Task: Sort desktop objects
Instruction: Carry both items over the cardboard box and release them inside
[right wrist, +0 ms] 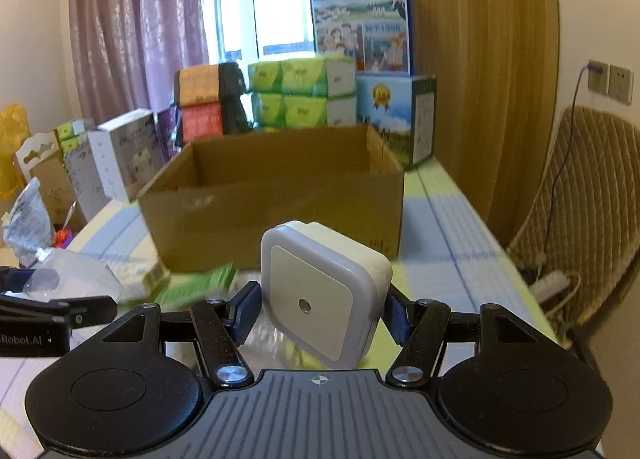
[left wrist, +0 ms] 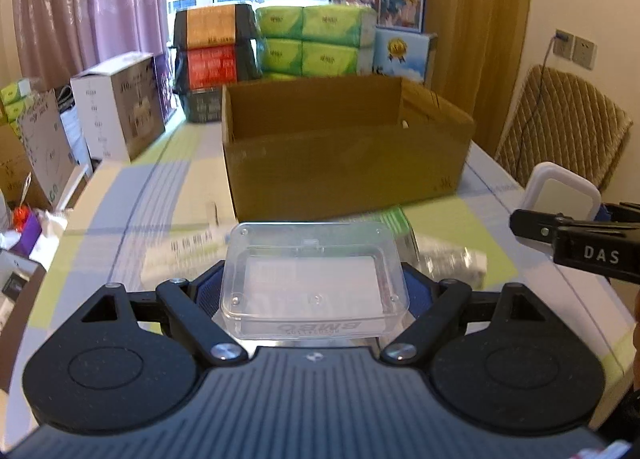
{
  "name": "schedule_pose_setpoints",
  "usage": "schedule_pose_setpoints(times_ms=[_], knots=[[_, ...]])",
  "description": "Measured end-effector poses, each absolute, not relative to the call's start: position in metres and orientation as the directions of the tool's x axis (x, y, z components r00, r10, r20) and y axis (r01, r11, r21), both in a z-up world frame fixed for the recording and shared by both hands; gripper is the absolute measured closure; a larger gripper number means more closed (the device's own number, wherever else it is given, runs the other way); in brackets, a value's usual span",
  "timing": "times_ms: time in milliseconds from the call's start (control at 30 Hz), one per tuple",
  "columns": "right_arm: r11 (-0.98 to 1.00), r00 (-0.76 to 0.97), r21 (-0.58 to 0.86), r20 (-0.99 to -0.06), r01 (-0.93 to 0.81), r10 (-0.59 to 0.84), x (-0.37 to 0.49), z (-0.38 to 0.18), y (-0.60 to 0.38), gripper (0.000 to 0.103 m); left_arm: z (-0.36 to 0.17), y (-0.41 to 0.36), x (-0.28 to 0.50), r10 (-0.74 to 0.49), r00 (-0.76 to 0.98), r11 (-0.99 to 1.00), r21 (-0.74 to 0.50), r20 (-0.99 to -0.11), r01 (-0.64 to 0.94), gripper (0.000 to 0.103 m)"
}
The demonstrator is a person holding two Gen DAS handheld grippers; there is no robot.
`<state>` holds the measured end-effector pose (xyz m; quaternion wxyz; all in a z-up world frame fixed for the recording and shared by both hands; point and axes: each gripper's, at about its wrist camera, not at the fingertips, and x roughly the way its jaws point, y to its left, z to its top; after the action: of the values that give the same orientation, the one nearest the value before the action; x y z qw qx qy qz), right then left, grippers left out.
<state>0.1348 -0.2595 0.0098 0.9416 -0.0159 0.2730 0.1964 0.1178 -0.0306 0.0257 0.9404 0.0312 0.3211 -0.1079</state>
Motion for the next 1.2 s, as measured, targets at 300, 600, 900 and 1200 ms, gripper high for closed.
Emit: schedule_pose_setpoints(times_ms=[300, 600, 900, 1200], knots=[[0.911, 0.795, 0.052, -0.470, -0.409, 0.384, 0.195, 0.028, -0.238, 0.042, 0.055, -0.042, 0.187, -0.216, 0.811, 0.970, -0.022, -0.544, 0.244, 0.019], [0.907, 0.803, 0.080, -0.439, -0.413, 0.404, 0.258, 0.036, -0.213, 0.042, 0.060, -0.044, 0.250, -0.189, 0.831, 0.978, -0.024, -0.523, 0.208, 0.019], [0.912, 0.811, 0.096, -0.427, -0.400, 0.401, 0.310, 0.033, -0.188, 0.042, 0.052, -0.048, 0.292, -0.180, 0.832, 0.982, -0.043, -0.524, 0.185, 0.019], [0.920, 0.809, 0.099, -0.448, -0.378, 0.381, 0.334, 0.018, -0.183, 0.042, 0.040, -0.046, 0.318, -0.184, 0.828, 0.983, -0.072, -0.530, 0.172, 0.019]])
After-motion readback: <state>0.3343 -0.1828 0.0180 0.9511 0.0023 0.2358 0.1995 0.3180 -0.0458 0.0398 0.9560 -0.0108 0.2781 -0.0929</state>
